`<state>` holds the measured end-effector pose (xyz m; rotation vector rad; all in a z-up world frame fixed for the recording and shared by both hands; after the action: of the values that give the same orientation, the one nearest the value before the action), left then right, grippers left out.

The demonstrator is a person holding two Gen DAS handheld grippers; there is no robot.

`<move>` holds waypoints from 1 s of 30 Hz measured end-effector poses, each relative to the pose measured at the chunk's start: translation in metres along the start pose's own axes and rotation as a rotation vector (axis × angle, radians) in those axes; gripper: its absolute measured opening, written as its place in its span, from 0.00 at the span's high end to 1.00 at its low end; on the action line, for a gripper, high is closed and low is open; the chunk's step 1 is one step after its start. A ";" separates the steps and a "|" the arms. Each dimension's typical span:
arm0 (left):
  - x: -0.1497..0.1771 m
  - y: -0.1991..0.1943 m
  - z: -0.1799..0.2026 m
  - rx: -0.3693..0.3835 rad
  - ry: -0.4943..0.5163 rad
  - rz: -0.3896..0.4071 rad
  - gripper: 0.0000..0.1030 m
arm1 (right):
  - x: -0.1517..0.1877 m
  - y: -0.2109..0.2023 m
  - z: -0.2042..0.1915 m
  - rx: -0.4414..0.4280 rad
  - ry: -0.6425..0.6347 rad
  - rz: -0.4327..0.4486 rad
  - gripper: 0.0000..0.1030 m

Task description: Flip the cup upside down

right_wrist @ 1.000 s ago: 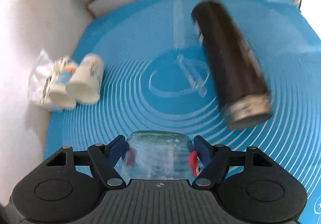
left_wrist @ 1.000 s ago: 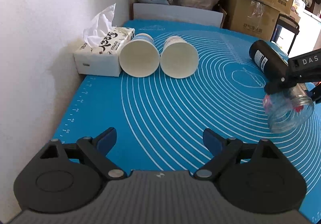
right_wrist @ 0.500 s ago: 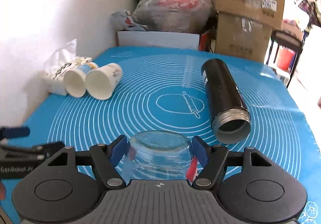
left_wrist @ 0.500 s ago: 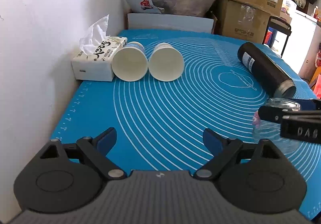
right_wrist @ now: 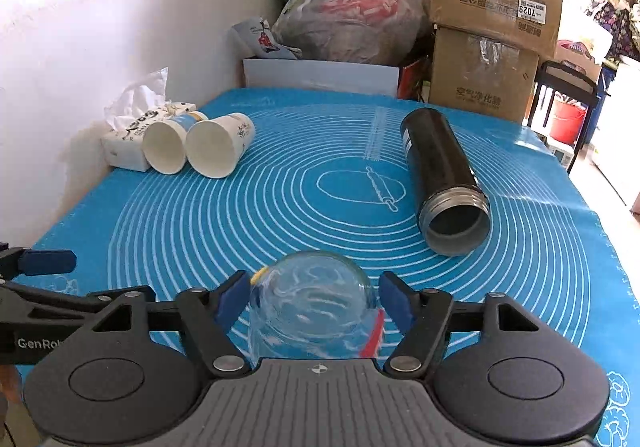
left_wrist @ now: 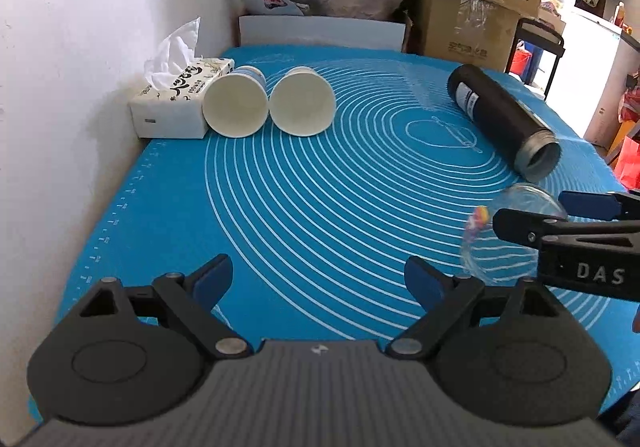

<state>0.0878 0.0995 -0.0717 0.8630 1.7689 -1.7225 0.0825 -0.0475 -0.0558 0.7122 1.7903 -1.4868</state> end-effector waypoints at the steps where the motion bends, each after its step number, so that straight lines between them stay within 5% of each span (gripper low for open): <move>1: 0.001 -0.003 0.001 -0.001 -0.001 0.001 0.10 | 0.001 -0.007 0.001 0.000 0.003 0.007 0.15; 14: 0.023 -0.059 0.028 0.008 0.023 0.055 0.10 | 0.046 -0.090 0.019 0.012 0.086 0.013 0.12; 30: 0.047 -0.103 0.038 0.023 0.045 0.101 0.10 | 0.080 -0.130 0.018 0.036 0.106 0.043 0.12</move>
<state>-0.0223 0.0666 -0.0402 0.9917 1.7068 -1.6736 -0.0642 -0.0919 -0.0432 0.8566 1.8182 -1.4809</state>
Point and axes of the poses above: each gripper's, at about its wrist camera, not at the fingertips, and y roughly the way its jaws point, z to its right, x to its underside, the point moved 2 cm from there along y, roughly the way its jaws point, and after that the axes turned 7 degrees about -x, right-handed, at the moved point
